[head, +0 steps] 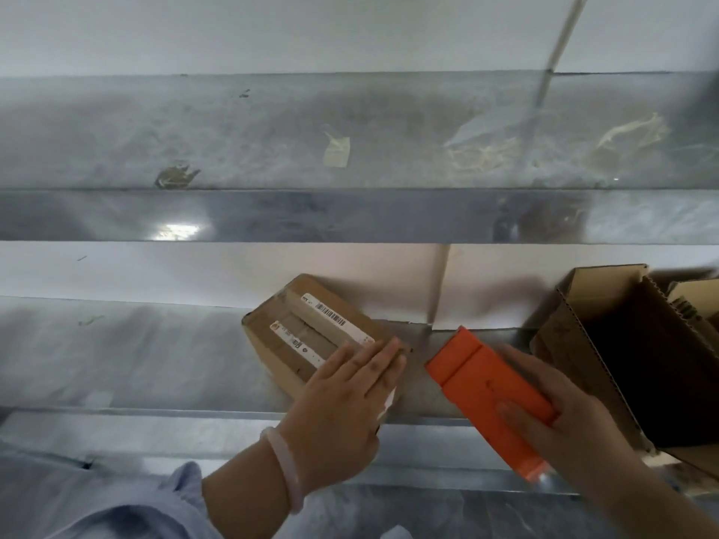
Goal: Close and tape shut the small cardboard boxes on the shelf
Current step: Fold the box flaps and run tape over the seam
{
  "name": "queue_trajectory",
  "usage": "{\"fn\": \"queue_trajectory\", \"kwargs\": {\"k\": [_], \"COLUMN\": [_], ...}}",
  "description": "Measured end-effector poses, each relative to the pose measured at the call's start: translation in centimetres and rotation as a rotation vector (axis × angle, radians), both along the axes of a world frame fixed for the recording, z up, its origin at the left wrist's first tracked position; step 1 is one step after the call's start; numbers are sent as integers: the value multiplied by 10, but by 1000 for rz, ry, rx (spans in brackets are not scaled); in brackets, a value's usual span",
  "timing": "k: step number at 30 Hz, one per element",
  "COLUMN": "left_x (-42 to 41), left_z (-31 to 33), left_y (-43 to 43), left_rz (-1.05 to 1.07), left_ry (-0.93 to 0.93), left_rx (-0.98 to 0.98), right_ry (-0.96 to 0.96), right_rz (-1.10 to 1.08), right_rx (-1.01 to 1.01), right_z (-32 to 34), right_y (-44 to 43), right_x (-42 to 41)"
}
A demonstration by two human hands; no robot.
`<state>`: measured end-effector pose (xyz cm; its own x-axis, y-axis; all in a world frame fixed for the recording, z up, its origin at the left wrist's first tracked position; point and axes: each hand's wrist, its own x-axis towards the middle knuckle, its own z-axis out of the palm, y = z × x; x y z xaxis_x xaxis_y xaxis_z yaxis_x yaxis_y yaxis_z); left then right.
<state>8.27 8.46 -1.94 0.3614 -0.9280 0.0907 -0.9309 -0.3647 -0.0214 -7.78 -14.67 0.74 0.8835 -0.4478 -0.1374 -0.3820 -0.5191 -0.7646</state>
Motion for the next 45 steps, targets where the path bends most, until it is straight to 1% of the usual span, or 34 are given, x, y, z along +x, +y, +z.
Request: {"fn": "queue_trajectory", "kwargs": {"k": [3, 6, 8, 10, 12, 13, 15, 16, 19, 24, 28, 30, 33, 35, 36, 38, 40, 42, 43, 44, 45], "left_x": [0, 3, 3, 0, -4, -5, -5, -4, 4, 20, 24, 23, 19, 18, 18, 17, 12, 5, 1, -1, -3], "left_z": [-2, -3, -2, -1, -3, -5, -11, -14, -19, -17, -15, -17, -16, -10, -6, 4, 25, 54, 68, 79, 87], "left_y": [16, 38, 51, 57, 55, 53, 49, 48, 49, 51, 55, 60, 63, 61, 58, 54, 50, 44, 41, 38, 36], "left_rz": [15, 43, 76, 108, 202, 272, 390, 416, 403, 374, 379, 368, 335, 357, 377, 419, 483, 521, 504, 474, 441], "left_ry": [16, 42, 79, 97, 92, 83, 60, 53, 36, -8, 118, 143, 107, 110, 150, 346, 644, 1018, 1196, 1321, 1386], "left_rx": [-11, -30, -91, -195, -274, -283, -227, -181, -86, -46, -147, -214, -193, -157, -169, -295, -539, -722, -754, -751, -734], "right_ry": [-46, -69, -73, -86, -102, -110, -139, -153, -187, -226, -252, -275, -316, -324, -324, -308, -325, -403, -443, -483, -521], "right_rz": [24, 47, 63, 69, 88, 95, 102, 111, 137, 172, 236, 248, 268, 295, 309, 327, 349, 386, 413, 445, 477], "right_rx": [72, 91, 90, 102, 110, 119, 126, 121, 131, 149, 124, 104, 101, 82, 60, -15, -155, -302, -364, -420, -474], "right_z": [2, 6, 8, 10, 11, 11, 9, 9, 10, 10, 14, 15, 18, 20, 21, 22, 21, 19, 17, 16, 15], "right_y": [1, 2, 4, 7, 12, 16, 19, 21, 24, 25, 31, 34, 36, 38, 39, 42, 46, 50, 52, 54, 56], "right_x": [1, 4, 8, 13, 17, 19, 23, 24, 28, 33, 31, 28, 26, 26, 25, 24, 22, 22, 22, 23, 24]}}
